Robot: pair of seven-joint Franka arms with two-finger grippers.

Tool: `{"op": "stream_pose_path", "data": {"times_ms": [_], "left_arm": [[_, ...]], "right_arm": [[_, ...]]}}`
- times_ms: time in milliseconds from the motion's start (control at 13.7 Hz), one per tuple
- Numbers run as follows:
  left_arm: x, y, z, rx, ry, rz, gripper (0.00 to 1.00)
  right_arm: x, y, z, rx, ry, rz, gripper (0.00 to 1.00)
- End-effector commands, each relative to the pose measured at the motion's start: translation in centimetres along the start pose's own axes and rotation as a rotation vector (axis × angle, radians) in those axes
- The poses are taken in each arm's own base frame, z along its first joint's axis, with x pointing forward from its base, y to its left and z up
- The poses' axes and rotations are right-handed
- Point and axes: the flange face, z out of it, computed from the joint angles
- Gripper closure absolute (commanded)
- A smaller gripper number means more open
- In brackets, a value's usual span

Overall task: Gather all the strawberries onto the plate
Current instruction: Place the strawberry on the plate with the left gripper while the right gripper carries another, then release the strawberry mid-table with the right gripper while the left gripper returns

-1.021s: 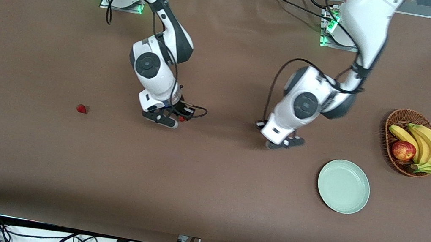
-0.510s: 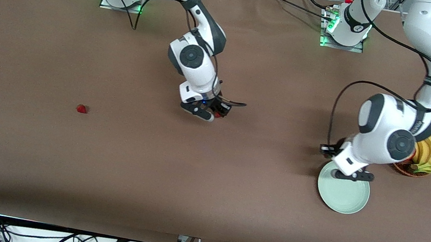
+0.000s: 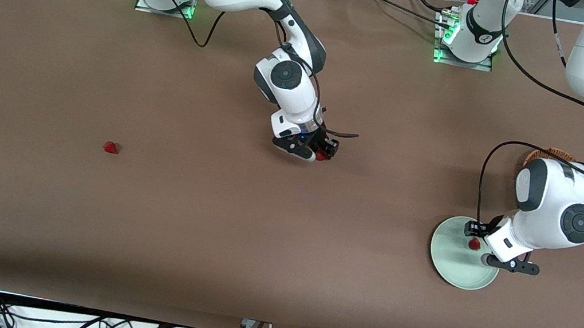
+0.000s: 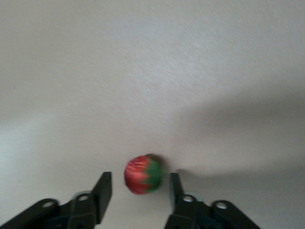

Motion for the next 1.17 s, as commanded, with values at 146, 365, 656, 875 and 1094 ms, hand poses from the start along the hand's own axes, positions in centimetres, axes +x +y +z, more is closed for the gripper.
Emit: {"op": "stream_pose_path", "data": {"times_ms": [146, 365, 656, 875, 1094], "left_arm": [[0.6, 4.2, -3.3, -0.03, 0.007, 0.051, 0.0], [0.3, 9.2, -3.8, -0.072, 0.0, -0.007, 0.0], [-1.5, 20.8, -3.5, -0.12, -0.033, -0.151, 0.0], [-4.9, 33.7, -3.4, -0.164, -0.078, -0.314, 0.0], [-10.4, 43.0, -0.8, -0.112, -0.125, -0.388, 0.0]], "right_arm": [[9.3, 1.1, -5.5, -0.125, 0.034, -0.155, 0.0], [18.4, 6.7, -9.9, -0.25, -0.026, -0.317, 0.0], [29.4, 18.0, -14.9, -0.387, -0.157, -0.492, 0.0], [33.4, 25.8, -17.5, -0.431, -0.207, -0.55, 0.0], [35.3, 31.4, -19.2, -0.469, -0.234, -0.58, 0.0]]}}
